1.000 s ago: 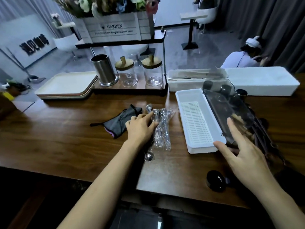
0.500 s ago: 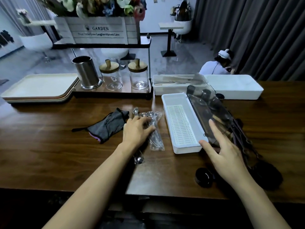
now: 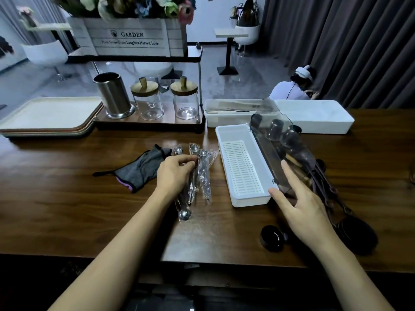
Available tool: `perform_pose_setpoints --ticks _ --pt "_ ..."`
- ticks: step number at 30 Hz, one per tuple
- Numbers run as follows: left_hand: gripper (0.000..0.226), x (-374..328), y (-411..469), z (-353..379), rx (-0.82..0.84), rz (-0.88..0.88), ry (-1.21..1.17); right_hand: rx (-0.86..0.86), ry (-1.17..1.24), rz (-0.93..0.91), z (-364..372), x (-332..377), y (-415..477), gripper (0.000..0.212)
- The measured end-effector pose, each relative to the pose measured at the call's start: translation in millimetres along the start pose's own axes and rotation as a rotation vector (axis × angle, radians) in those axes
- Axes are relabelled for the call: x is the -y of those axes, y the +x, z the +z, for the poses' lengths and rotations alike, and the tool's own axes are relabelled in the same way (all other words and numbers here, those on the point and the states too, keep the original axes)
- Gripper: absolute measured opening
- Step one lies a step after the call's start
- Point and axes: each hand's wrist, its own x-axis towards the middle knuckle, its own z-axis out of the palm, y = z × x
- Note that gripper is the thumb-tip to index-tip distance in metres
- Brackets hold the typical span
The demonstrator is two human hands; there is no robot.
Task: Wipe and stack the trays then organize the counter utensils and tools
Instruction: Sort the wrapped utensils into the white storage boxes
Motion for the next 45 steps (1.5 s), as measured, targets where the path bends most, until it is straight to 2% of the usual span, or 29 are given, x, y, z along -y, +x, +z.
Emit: perform_pose_setpoints --ticks 5,10,15,18,20,24,29,31,33,35,38,41,45 --pt "0.023 -33 -2 1 0.063 0.023 -0.362 0.003 0.008 -0.019 2 -1 -1 0.074" --pt "0.026 -77 6 28 0.146 0.092 -0.394 0.01 0.032 -0.012 8 -10 1 0.078" --pt "0.033 -91 21 78 0.206 0.195 -0.177 0.011 -0.002 -0.029 9 -12 2 0.08" --pt "0.032 -101 26 92 0.157 0.302 0.106 0.009 -0.042 -0.036 7 -14 3 0.078" --pt "0.029 -102 31 97 0.145 0.336 0.21 0.004 -0.042 -0.04 5 -16 5 0.077" --pt "0.035 -95 43 104 0.266 0.319 0.361 -0.005 -0.039 -0.04 5 -18 6 0.076" --pt "0.032 -101 45 103 0.385 0.31 0.588 0.013 0.001 -0.011 6 -19 5 0.075" --pt "0.036 -103 46 97 0.437 0.295 0.529 0.013 0.015 0.002 6 -18 5 0.076" --pt "0.037 -105 43 84 0.391 0.303 0.292 0.013 0.021 0.01 6 -17 5 0.076" --pt "0.034 -100 38 68 0.215 0.299 0.063 0.012 0.017 0.015 6 -17 5 0.076" --pt "0.032 -72 28 43 -0.037 0.27 -0.079 0.001 0.004 0.003 7 -17 6 0.076" --pt "0.027 -34 23 25 -0.049 0.223 -0.034 -0.003 -0.006 -0.001 9 -17 6 0.076" --pt "0.027 -5 19 19 0.096 0.222 0.244 -0.013 -0.02 -0.001 9 -20 7 0.077"
